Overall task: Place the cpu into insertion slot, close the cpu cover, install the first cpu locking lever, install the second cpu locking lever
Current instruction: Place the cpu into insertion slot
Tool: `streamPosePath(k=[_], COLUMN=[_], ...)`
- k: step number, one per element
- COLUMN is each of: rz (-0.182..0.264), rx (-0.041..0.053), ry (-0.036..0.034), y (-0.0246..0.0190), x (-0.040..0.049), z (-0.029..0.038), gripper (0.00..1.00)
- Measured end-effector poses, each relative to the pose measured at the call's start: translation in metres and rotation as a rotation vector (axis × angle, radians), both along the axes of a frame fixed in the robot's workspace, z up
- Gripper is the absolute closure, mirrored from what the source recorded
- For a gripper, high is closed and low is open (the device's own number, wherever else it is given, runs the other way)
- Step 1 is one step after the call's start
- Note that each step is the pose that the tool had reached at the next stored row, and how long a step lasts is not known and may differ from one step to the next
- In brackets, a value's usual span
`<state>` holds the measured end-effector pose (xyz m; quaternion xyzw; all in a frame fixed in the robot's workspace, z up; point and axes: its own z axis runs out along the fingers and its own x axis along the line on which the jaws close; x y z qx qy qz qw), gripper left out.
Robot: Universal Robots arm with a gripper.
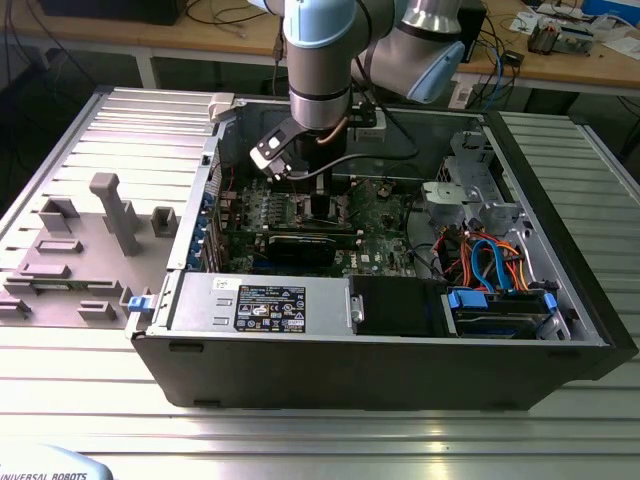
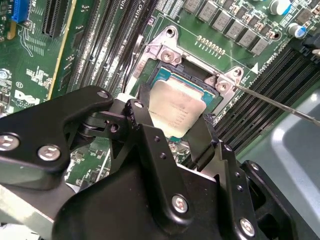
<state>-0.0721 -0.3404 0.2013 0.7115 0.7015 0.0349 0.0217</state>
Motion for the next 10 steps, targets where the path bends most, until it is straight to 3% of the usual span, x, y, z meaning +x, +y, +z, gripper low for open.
streamPosePath(k=[10], rz=[-0.001], rx=[-0.0002], ry=[-0.0001], y=[0.0001], x=[0.0000], z=[-0.0026], gripper=[0.46])
